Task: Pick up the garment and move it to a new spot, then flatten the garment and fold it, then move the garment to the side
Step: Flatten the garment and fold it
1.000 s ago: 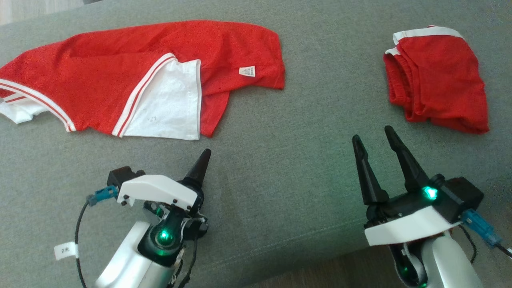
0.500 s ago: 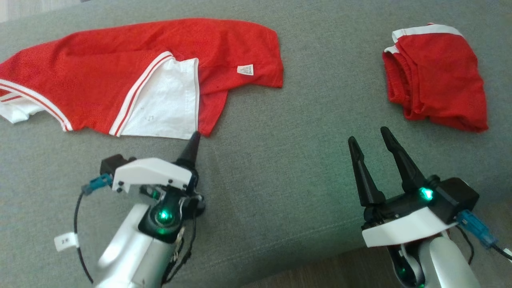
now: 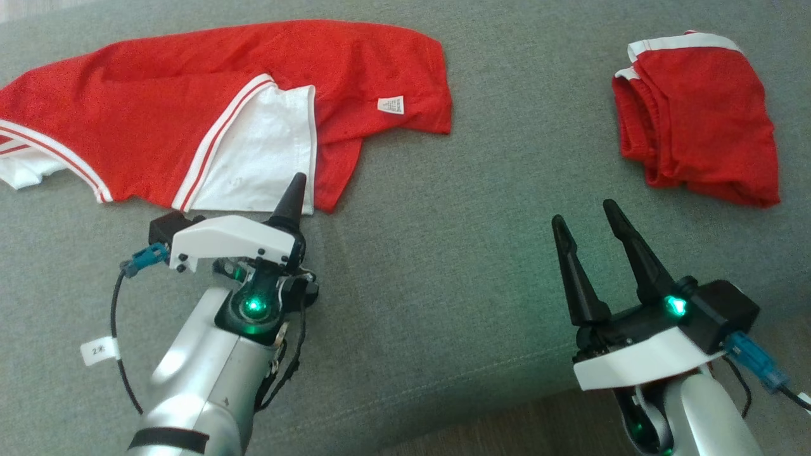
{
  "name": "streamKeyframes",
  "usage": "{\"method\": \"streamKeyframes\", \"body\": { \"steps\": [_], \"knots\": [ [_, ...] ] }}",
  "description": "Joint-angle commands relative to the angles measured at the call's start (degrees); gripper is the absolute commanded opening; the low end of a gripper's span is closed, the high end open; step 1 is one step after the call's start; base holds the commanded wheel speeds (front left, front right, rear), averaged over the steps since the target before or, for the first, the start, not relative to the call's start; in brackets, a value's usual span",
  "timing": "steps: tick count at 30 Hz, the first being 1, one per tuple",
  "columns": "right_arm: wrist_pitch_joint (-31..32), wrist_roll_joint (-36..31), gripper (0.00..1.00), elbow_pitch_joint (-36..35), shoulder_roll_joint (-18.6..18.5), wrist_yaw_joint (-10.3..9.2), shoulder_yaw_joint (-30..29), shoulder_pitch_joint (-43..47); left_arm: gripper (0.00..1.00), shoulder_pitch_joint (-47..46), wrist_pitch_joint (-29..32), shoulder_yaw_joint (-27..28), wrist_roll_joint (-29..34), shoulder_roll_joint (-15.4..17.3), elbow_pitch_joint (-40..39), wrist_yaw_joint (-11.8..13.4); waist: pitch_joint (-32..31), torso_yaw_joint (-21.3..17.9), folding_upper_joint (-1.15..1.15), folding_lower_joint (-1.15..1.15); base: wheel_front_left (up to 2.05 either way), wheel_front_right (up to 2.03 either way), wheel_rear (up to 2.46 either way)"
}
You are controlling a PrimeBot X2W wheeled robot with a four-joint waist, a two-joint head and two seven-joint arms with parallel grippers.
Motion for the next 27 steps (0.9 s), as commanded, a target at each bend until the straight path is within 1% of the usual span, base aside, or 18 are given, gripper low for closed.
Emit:
{"method": "streamKeyframes", "body": {
  "steps": [1,2,7,13,21,25,27],
  "knots": [
    [-0.5,-0.4,1.00,-1.8,-0.2,-0.02,1.1,-0.9,0.10,0.7,0.2,1.8,0.0,1.5,2.9,-0.4,0.0,0.0,0.00,0.00,0.00,0.00,0.00],
    [-0.5,-0.4,1.00,-1.8,-0.2,-0.02,1.0,-0.9,0.00,0.6,0.2,1.6,0.0,1.5,3.2,-0.8,0.0,0.1,0.00,0.00,0.00,0.00,0.00],
    [-0.5,-0.2,1.00,-1.6,-0.2,-0.02,0.7,-0.7,0.00,1.2,-0.4,1.2,0.5,1.5,3.6,-3.4,-0.5,0.5,0.00,0.00,0.00,0.00,0.00],
    [-0.5,0.2,1.00,-1.5,-0.2,-0.02,0.2,-0.3,0.00,3.9,-3.5,0.9,2.5,3.4,0.3,-6.4,-1.6,2.4,0.00,0.00,0.00,0.00,0.00],
    [-0.5,0.0,1.00,-0.6,-0.2,-0.02,0.4,0.0,0.00,7.5,-5.8,1.7,3.2,5.5,-4.9,-7.7,-3.9,5.2,0.00,0.00,0.00,0.00,0.00],
    [-0.5,-0.3,1.00,0.1,-0.2,-0.02,0.5,0.0,0.00,9.8,-7.4,1.7,5.7,8.2,-9.8,-7.9,-4.4,6.4,0.00,0.00,0.00,0.00,0.00],
    [-0.5,0.2,1.00,1.3,-0.2,-0.02,0.6,-0.3,0.00,11.2,-8.4,2.2,7.5,10.2,-12.9,-7.4,-4.6,7.1,0.00,0.00,0.00,0.00,0.00]
  ]
}}
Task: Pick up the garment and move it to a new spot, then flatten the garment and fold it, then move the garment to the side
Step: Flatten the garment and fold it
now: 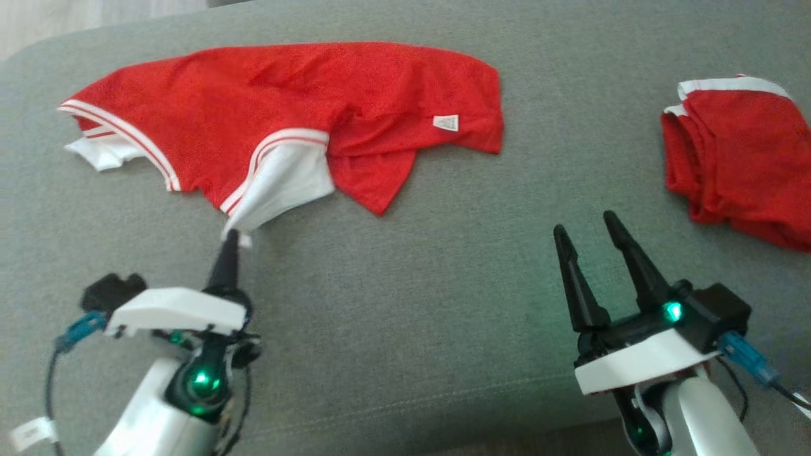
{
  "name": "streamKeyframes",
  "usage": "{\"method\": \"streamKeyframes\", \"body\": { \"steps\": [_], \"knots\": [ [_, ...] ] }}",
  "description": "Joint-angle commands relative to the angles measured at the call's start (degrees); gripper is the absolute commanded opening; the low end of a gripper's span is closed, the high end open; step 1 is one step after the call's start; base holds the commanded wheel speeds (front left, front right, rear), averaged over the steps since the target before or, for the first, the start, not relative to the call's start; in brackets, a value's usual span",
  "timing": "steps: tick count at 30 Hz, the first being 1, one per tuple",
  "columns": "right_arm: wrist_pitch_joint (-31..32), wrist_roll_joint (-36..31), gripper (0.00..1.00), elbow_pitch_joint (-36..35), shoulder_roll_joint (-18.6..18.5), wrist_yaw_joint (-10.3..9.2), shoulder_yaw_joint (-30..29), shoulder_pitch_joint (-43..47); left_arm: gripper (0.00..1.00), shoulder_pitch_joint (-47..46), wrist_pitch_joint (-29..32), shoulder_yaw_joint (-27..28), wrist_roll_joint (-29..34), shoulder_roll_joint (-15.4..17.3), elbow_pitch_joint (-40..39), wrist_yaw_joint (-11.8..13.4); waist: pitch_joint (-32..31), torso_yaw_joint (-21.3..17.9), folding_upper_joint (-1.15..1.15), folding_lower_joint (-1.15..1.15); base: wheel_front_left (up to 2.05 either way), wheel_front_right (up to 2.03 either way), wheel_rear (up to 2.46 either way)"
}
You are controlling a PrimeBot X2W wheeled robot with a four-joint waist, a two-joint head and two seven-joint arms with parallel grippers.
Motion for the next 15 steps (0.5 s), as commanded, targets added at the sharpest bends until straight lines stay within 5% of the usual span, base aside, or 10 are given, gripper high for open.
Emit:
{"method": "streamKeyframes", "body": {
  "steps": [1,8,15],
  "knots": [
    [-0.5,0.6,1.00,-0.4,-0.2,-0.02,1.3,-0.7,0.00,-0.5,-1.1,2.6,1.9,2.9,-3.5,0.6,-0.2,0.8,0.00,0.00,0.00,0.00,0.00],
    [-0.5,10.5,1.00,13.2,-0.2,-0.02,0.3,-8.7,0.00,3.6,-2.4,8.3,5.8,7.9,-13.2,4.6,-0.2,3.5,0.00,0.00,0.00,0.00,0.00],
    [-0.5,20.4,1.00,32.5,-0.2,-0.02,0.8,-22.8,0.00,4.0,-2.5,11.9,7.6,9.0,-17.6,6.6,1.4,6.2,0.00,0.00,0.00,0.00,0.00]
  ]
}}
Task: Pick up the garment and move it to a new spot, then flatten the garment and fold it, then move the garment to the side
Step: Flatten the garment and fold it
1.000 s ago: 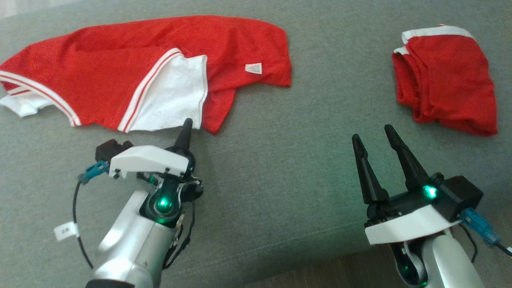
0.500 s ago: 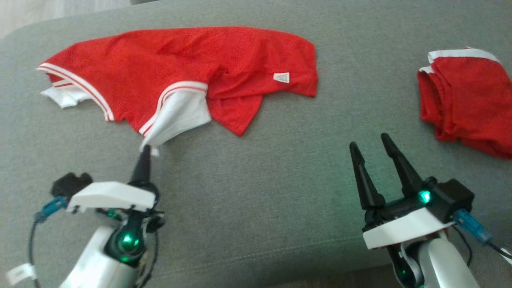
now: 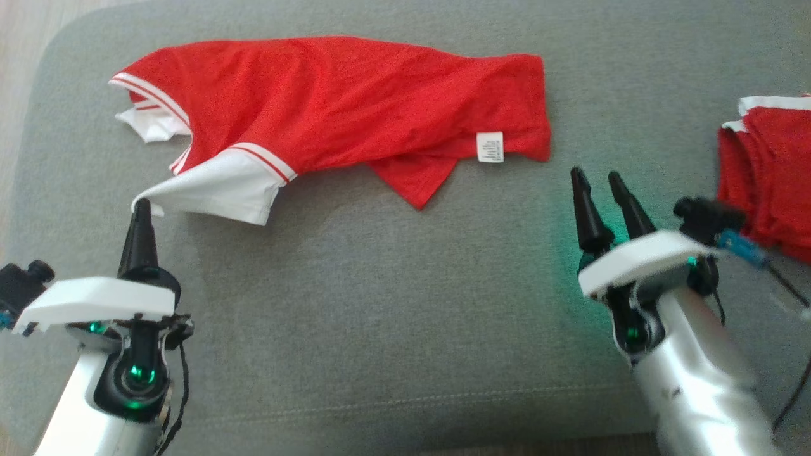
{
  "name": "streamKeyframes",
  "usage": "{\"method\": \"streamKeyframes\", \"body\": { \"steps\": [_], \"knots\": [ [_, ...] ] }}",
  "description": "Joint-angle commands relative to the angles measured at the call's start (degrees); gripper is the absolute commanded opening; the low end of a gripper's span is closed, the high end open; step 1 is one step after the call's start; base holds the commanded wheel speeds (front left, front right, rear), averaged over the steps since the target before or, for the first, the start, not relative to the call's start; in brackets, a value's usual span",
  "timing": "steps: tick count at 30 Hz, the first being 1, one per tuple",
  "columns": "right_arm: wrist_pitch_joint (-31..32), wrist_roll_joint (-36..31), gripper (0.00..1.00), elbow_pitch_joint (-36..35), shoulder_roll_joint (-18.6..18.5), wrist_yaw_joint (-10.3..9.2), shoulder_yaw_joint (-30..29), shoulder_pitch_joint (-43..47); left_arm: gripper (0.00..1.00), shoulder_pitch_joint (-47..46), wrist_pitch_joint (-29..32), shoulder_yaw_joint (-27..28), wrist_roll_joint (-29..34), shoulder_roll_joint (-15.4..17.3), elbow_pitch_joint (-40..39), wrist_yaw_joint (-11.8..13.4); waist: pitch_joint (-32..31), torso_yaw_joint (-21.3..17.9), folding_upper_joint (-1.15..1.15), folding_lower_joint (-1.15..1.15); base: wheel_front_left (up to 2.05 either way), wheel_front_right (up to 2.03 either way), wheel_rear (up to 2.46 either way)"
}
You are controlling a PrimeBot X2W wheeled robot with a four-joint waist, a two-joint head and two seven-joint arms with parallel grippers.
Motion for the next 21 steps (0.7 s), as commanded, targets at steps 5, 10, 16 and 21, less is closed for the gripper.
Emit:
{"method": "streamKeyframes", "body": {
  "steps": [5,10,16,21],
  "knots": [
    [-0.5,1.5,1.00,8.0,0.1,-0.02,3.4,-8.1,0.00,-3.2,-0.6,2.6,1.0,2.0,-1.8,-0.5,2.0,2.2,0.00,0.00,0.00,0.00,0.00],
    [-0.5,0.0,1.00,15.0,0.1,-0.02,4.8,-13.1,0.00,-4.6,-0.6,2.2,1.5,1.5,-1.0,-1.2,3.2,3.4,0.00,0.00,0.00,0.00,0.00],
    [-0.5,2.5,1.00,17.6,0.1,-0.02,8.1,-13.7,0.00,-4.8,-0.6,2.6,1.7,1.2,-0.3,-1.3,3.4,3.8,0.00,0.00,0.00,0.00,0.00],
    [-0.5,3.5,0.77,17.6,0.1,-0.02,7.9,-13.1,0.00,-4.6,-0.6,3.1,2.0,1.1,0.4,-1.4,3.1,3.7,0.00,0.00,0.00,0.00,0.00]
  ]
}}
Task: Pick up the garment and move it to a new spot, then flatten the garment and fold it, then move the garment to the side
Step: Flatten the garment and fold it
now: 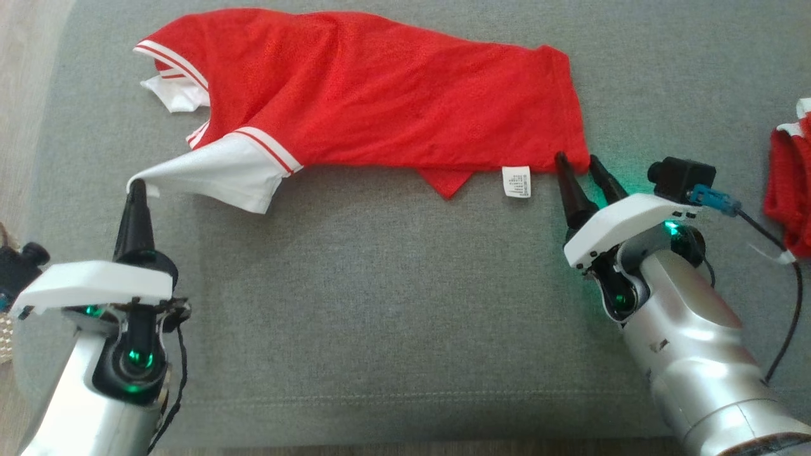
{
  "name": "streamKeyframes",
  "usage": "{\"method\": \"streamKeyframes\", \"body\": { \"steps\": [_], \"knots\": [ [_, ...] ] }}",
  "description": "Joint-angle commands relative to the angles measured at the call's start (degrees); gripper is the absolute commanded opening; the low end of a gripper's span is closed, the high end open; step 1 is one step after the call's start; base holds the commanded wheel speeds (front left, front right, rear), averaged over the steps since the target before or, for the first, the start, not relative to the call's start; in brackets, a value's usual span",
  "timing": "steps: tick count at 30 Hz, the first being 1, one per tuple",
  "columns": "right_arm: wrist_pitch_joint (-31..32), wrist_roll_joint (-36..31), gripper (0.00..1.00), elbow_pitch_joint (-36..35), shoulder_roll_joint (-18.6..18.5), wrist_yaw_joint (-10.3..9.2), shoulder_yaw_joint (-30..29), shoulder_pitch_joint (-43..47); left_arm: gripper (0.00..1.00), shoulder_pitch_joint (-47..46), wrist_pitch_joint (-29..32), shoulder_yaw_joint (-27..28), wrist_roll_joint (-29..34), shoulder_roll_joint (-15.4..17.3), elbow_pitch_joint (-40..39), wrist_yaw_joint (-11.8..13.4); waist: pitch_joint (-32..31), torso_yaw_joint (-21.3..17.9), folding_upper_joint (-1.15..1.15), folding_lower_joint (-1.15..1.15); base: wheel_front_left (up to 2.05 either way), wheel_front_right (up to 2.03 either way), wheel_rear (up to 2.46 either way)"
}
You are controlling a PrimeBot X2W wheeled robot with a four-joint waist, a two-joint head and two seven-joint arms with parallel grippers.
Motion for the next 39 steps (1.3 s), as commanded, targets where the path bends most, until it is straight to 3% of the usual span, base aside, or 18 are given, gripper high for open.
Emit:
{"method": "streamKeyframes", "body": {
  "steps": [1,6,7,9,10,16,21,24,29,35,39],
  "knots": [
    [-0.5,1.3,0.72,-1.1,0.7,-0.02,1.3,0.1,0.00,-1.8,-0.6,2.9,0.8,1.6,-1.1,-0.3,-0.2,0.0,0.00,0.00,0.00,0.00,0.00],
    [-0.5,2.7,0.71,-0.2,0.7,-0.02,3.2,1.2,0.00,-1.6,-0.6,3.3,1.0,1.4,-0.8,-0.1,-0.6,-0.1,0.00,0.00,0.00,0.00,0.00],
    [-0.5,3.0,0.64,-0.2,0.7,-0.02,3.6,1.4,0.00,-1.5,-0.6,3.4,1.0,1.3,-0.8,-0.1,-0.6,-0.2,0.00,0.00,0.00,0.00,0.00],
    [-0.5,3.3,0.26,-0.2,0.7,-0.02,4.3,1.8,0.00,-1.4,-0.6,3.5,1.1,1.1,-0.8,-0.1,-0.7,-0.3,0.00,0.00,0.00,0.00,0.00],
    [-0.5,3.4,0.00,0.0,0.7,-0.02,4.6,2.0,0.00,-1.4,-0.6,3.5,1.1,1.1,-0.8,-0.1,-0.7,-0.3,0.00,0.00,0.00,0.00,0.00],
    [-0.5,3.6,0.00,-1.6,0.7,-0.02,4.4,2.2,0.00,-1.3,-0.6,4.2,0.9,0.8,-1.1,-0.4,-1.8,-1.0,0.00,0.00,0.00,0.00,0.00],
    [-0.5,4.0,0.00,-9.1,0.7,-0.02,1.6,2.8,0.00,-3.1,1.3,6.7,-3.9,0.4,-5.5,-2.8,-5.1,-1.8,0.00,0.00,0.00,0.00,0.00],
    [-0.5,4.7,0.00,-12.6,0.7,-0.02,0.9,2.2,0.00,-5.0,3.0,8.3,-6.2,1.2,-8.2,-2.6,-7.0,-2.5,0.00,0.00,0.00,0.00,0.00],
    [0.6,3.6,0.00,-18.5,0.7,-0.02,-2.0,-2.7,0.00,-12.1,8.3,11.3,-10.6,3.9,-14.6,1.8,-12.2,-4.6,0.00,0.00,0.00,0.00,0.00],
    [10.7,3.2,0.00,-24.6,-1.5,-0.02,-4.6,-10.6,0.00,-20.7,13.1,11.5,-11.9,6.5,-18.2,8.1,-16.8,-6.9,0.00,0.00,0.00,0.00,0.00],
    [17.4,2.3,0.00,-27.4,-3.1,-0.02,-7.4,-14.9,0.00,-26.5,15.1,9.8,-10.3,7.6,-17.5,10.9,-17.8,-7.2,0.00,0.00,0.00,0.00,0.00]
  ]
}}
